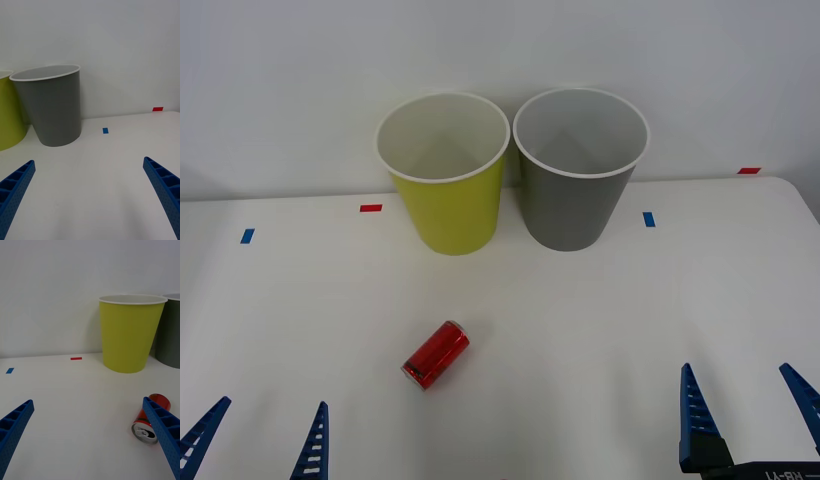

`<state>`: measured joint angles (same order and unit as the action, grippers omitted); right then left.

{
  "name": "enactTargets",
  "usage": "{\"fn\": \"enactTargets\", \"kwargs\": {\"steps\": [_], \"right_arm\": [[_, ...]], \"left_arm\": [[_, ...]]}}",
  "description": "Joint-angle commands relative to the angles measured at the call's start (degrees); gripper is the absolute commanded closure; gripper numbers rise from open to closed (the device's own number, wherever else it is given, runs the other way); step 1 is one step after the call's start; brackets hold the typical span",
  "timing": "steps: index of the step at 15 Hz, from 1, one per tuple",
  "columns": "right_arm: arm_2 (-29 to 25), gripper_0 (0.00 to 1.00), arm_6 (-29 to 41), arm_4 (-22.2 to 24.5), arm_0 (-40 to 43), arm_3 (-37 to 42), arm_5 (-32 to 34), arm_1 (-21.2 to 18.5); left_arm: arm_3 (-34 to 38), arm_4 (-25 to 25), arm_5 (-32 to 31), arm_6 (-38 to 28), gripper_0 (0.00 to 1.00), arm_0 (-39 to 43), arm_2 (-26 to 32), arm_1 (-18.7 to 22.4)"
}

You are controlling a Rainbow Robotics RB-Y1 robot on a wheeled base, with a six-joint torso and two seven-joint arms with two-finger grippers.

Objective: Put cans in the gray bin and PET bottles in the light green bin.

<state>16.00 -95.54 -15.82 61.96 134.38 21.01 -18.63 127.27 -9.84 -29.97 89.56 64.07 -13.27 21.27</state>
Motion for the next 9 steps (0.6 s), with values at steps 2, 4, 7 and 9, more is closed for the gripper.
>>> {"fn": "enactTargets", "kwargs": {"steps": [2,4,7,9], "right_arm": [[0.0,0.0,0.0,0.0,0.0,0.0,0.0,0.0],[0.0,0.0,0.0,0.0,0.0,0.0,0.0,0.0],[0.0,0.0,0.0,0.0,0.0,0.0,0.0,0.0],[0.0,0.0,0.0,0.0,0.0,0.0,0.0,0.0]], "left_arm": [[0.0,0.0,0.0,0.0,0.0,0.0,0.0,0.0],[0.0,0.0,0.0,0.0,0.0,0.0,0.0,0.0],[-3.87,0.7,1.49,0.18,0.0,-2.46,0.53,0.97],[-4.75,0.18,0.79,-0.18,0.0,-4.04,1.93,2.72]]}}
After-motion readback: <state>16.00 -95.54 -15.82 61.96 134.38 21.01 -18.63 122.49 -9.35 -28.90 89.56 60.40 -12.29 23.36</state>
